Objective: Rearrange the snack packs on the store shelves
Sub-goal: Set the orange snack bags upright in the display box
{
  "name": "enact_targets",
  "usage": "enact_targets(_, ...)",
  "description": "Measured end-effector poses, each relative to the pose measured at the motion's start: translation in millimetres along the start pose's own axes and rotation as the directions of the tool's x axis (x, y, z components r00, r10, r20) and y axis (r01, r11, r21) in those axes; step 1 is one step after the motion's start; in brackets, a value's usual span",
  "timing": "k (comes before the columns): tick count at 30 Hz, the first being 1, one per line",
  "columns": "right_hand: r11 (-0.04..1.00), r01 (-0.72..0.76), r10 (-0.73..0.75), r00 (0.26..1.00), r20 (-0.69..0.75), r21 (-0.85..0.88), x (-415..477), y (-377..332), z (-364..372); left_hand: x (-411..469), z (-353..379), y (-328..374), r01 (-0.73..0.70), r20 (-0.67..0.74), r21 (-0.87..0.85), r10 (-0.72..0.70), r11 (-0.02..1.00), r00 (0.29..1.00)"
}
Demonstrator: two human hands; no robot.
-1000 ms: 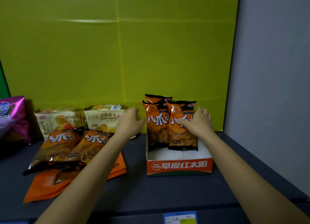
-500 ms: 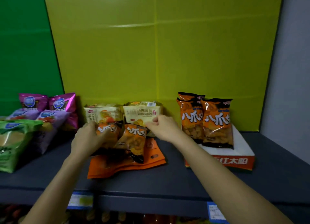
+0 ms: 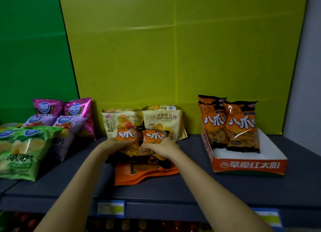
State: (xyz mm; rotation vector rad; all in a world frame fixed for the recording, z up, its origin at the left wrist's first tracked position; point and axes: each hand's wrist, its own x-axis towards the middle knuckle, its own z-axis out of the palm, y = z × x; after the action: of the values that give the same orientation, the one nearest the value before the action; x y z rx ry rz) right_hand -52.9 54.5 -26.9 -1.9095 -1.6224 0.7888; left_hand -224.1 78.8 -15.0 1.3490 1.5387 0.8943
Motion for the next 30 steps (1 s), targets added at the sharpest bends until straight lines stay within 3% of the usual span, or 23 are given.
enact_targets(5, 0.986, 0.025, -0.020, 0.999, -0.031, 0.163, 2, 3, 1, 3, -9, -12, -0.076, -0.028, -0.145, 0.073, 0.987, 0.997)
enact_targets(9, 0.969, 0.071, -0.051, 0.995, -0.089, 0.236, -1, 6, -6, -2, -14, -11, -0.237, -0.101, -0.212, 0.220, 0.948, 0.970)
enact_targets(14, 0.866, 0.218, -0.139, 0.969, -0.202, 0.451, -19, 15, -46, -26, -1, 22, -0.515, -0.194, -0.172, 0.484, 0.839, 0.853)
enact_targets(18, 0.801, 0.332, -0.129, 0.908, -0.399, 0.498, -30, 33, -95, -41, 30, 56, -0.630, -0.173, -0.240, 0.606, 0.739, 0.777)
enact_targets(25, 0.764, 0.398, -0.035, 0.812, -0.583, 0.508, -48, 97, -184, -60, 126, 96, -0.630, -0.071, -0.381, 0.658, 0.677, 0.750)
enact_targets(30, 0.760, 0.409, -0.027, 0.796, -0.605, 0.505, -53, 144, -226, -56, 190, 105, -0.555, -0.001, -0.416, 0.610, 0.721, 0.792)
